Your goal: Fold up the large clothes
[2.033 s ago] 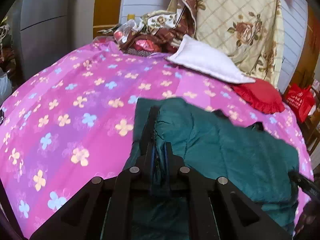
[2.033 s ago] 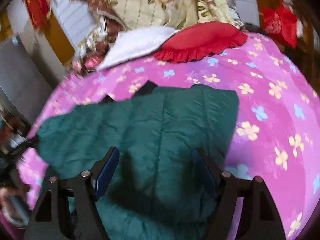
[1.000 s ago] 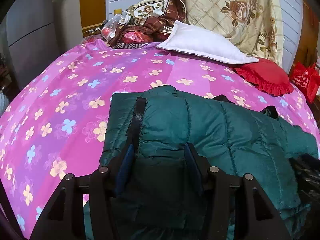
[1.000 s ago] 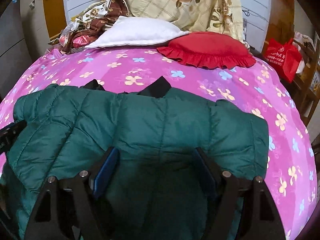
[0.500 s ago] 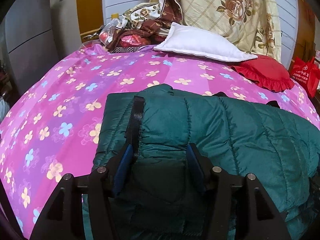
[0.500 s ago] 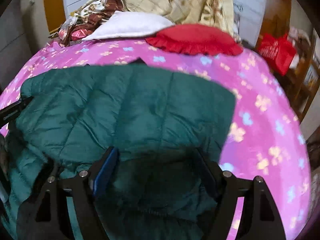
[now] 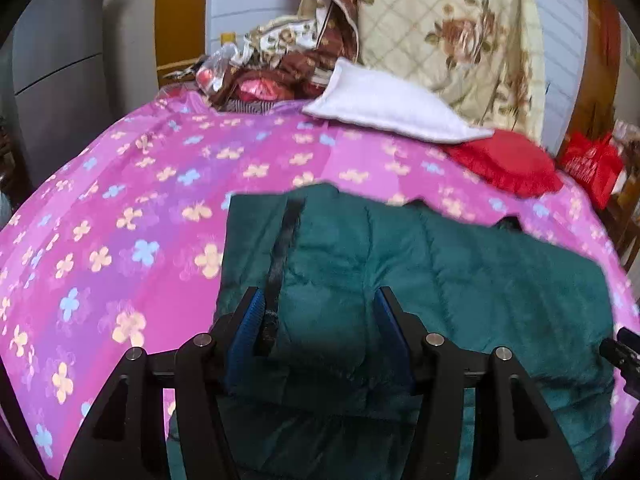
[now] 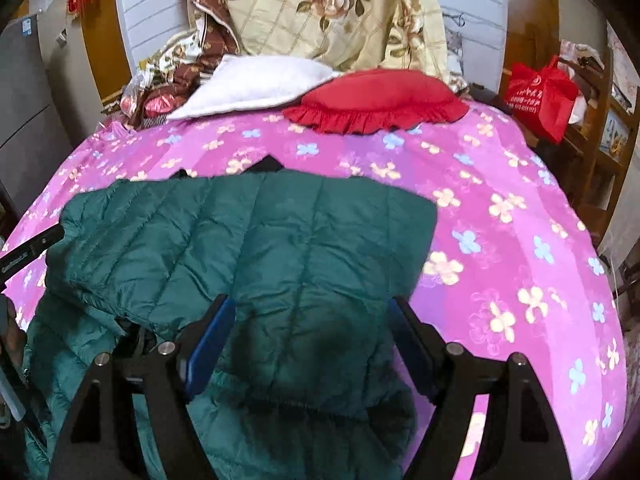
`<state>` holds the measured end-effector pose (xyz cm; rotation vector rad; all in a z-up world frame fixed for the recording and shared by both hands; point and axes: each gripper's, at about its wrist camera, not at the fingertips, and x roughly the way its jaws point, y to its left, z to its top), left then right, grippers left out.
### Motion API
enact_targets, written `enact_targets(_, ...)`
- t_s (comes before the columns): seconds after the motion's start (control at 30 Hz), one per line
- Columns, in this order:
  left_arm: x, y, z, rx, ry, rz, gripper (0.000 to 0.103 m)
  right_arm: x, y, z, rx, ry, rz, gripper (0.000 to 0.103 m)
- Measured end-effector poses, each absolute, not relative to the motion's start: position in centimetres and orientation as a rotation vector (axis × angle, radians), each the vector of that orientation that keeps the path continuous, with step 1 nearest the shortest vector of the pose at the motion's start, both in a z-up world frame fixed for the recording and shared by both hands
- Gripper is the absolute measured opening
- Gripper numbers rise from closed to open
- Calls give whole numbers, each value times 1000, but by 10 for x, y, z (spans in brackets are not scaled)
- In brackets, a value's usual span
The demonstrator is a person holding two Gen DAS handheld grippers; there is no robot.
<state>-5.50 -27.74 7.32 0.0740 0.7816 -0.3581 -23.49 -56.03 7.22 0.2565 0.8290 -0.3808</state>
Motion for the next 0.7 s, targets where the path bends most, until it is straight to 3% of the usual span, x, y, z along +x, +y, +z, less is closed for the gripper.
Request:
enact_targets(0.1, -49, -284, 56, 94, 814, -344, 40, -214, -561, 47, 242, 922, -421, 81)
enact_targets(0.2, -48, -282, 58, 86, 815, -341, 40, -207, -562, 39, 241, 895, -423, 84)
enact_targets(0.5, -72, -256, 86, 105, 781, -330, 40, -242, -542, 84, 244, 816, -393, 84)
enact_targets(0.7, -94, -232, 99, 125, 774, -305, 40, -215, -497, 89, 225, 816, -302, 84)
